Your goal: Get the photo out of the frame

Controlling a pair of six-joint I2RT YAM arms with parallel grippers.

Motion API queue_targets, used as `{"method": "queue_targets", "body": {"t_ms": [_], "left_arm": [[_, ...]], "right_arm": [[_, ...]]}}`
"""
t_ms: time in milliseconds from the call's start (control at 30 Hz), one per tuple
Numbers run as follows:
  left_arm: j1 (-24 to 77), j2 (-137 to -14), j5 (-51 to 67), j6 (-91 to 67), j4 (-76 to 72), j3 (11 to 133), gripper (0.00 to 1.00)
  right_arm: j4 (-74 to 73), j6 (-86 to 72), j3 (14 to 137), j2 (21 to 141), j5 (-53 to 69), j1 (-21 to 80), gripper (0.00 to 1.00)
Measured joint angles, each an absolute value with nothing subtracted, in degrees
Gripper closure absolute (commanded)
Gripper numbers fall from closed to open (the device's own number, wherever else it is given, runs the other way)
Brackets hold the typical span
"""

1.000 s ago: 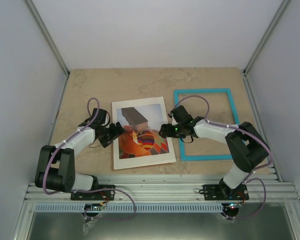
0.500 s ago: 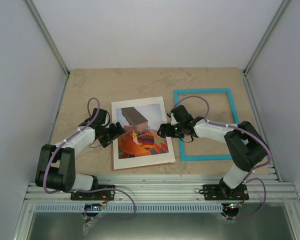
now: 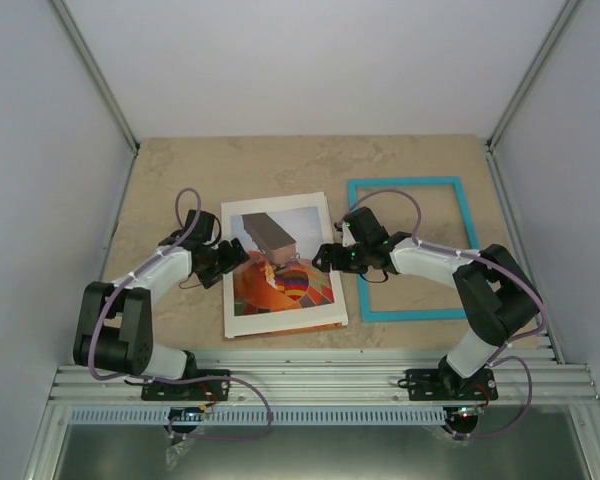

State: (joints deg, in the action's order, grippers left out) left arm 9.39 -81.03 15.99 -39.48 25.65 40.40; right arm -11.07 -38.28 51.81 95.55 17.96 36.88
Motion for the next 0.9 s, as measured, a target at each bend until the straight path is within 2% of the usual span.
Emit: {"method": "queue_targets", "body": {"t_ms": [467,900], "left_arm": [[9.39,-85.25,9.85,-36.53,27.70,46.68,0.03],[9.39,-83.09,3.77,-34.37,31.44,49.01,0.03]], "right_arm": [[-8.58,-38.96,53.74,97.54,21.43,36.80,0.17],[-8.36,-39.11,57.12,101.65,23.77,38.35,0.17]]}}
